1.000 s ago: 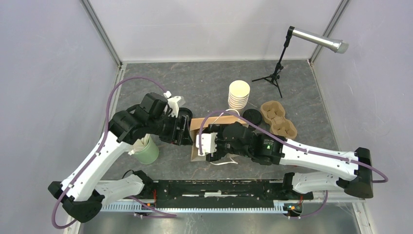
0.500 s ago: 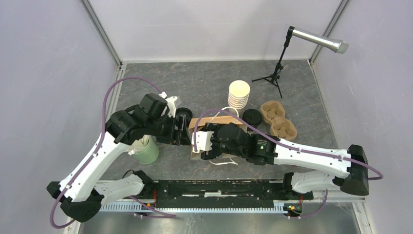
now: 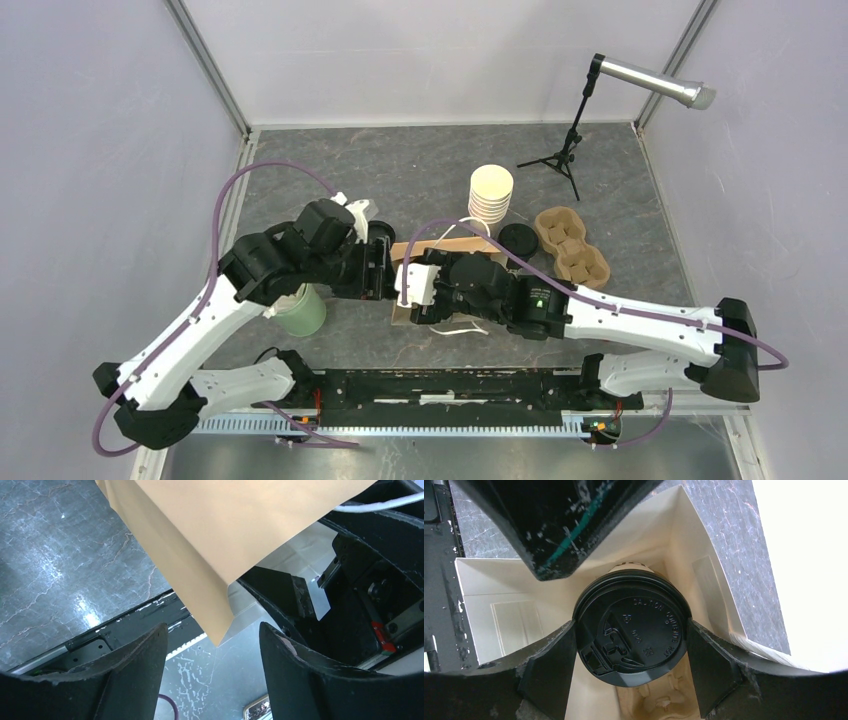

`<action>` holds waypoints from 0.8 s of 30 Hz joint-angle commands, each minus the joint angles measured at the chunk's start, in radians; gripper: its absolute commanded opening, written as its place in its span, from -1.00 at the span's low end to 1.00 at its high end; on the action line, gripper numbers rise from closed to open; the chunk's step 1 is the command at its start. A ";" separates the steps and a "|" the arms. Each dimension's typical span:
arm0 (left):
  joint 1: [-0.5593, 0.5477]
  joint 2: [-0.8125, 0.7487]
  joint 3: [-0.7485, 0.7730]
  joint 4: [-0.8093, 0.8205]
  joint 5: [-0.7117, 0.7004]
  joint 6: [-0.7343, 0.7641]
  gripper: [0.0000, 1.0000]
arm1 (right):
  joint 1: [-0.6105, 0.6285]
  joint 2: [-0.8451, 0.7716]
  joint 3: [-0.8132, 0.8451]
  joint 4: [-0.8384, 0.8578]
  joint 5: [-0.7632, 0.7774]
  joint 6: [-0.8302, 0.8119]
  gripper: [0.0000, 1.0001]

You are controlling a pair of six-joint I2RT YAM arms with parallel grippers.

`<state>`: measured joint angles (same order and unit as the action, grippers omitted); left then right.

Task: Pack the takeout coffee

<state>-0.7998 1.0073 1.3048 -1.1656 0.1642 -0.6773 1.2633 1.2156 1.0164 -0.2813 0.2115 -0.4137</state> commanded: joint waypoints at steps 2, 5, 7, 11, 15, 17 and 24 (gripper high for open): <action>-0.046 0.021 0.006 0.076 -0.112 -0.100 0.42 | 0.008 -0.049 -0.031 0.067 -0.001 0.059 0.41; -0.074 0.032 0.001 0.073 -0.136 -0.133 0.34 | 0.008 -0.066 -0.048 0.076 0.000 0.069 0.41; -0.093 0.038 0.007 0.051 -0.160 -0.151 0.31 | 0.007 -0.071 -0.050 0.074 0.004 0.071 0.41; -0.115 0.068 0.026 0.001 -0.204 -0.170 0.26 | 0.006 -0.083 -0.050 0.070 0.027 0.087 0.42; -0.140 0.093 0.028 -0.022 -0.244 -0.179 0.27 | 0.006 -0.073 -0.048 0.073 0.046 0.098 0.42; -0.142 0.101 0.022 -0.022 -0.254 -0.175 0.27 | 0.006 -0.067 -0.043 0.079 0.052 0.101 0.42; -0.142 0.092 0.040 -0.014 -0.304 -0.152 -0.55 | -0.020 -0.090 -0.010 0.014 0.066 0.040 0.45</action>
<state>-0.9382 1.1137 1.3052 -1.1809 -0.0807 -0.8200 1.2621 1.1595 0.9684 -0.2523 0.2539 -0.3389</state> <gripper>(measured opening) 0.297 0.788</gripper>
